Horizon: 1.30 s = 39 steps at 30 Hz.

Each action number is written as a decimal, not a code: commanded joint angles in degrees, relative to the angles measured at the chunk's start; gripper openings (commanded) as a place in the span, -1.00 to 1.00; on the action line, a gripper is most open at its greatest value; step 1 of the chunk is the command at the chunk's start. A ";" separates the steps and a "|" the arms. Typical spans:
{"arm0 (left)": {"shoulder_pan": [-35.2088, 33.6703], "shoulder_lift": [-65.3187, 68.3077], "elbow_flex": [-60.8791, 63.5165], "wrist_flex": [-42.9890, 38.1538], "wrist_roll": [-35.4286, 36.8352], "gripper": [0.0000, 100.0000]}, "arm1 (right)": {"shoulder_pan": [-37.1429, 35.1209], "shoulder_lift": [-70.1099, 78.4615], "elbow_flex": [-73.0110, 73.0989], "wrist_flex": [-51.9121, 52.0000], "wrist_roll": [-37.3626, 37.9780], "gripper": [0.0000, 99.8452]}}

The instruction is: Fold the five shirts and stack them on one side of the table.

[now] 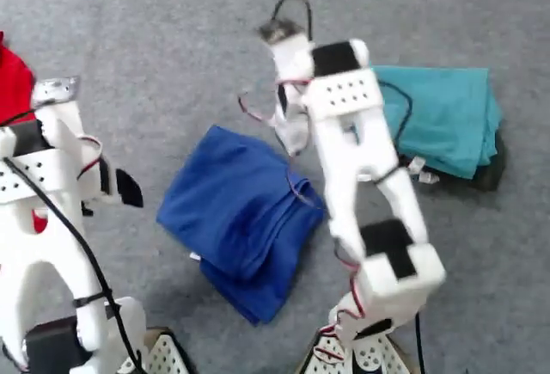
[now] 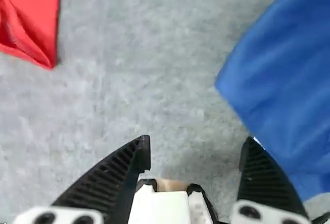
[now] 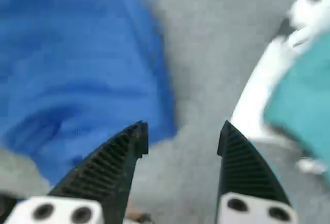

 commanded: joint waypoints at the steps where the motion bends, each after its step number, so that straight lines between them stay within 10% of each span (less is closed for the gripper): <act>1: 6.90 -1.76 -0.31 -0.26 -0.62 -0.42 | 4.31 -11.65 6.02 0.35 -0.18 -0.53; 10: 31.08 -1.23 4.70 -0.70 -1.05 -0.42 | 20.66 -29.41 9.63 -2.02 0.35 -0.92; 19: 49.27 -1.14 11.82 -6.15 -0.70 -0.42 | 36.57 -32.31 8.92 -28.84 -0.35 -0.93; 26: 49.71 0.79 22.64 -15.82 -0.70 -0.42 | 39.21 -33.54 8.13 -39.91 -16.09 -0.93; 39: 38.55 7.12 23.43 -30.77 3.87 -0.92 | 47.91 -33.63 8.22 -46.68 -17.05 -0.93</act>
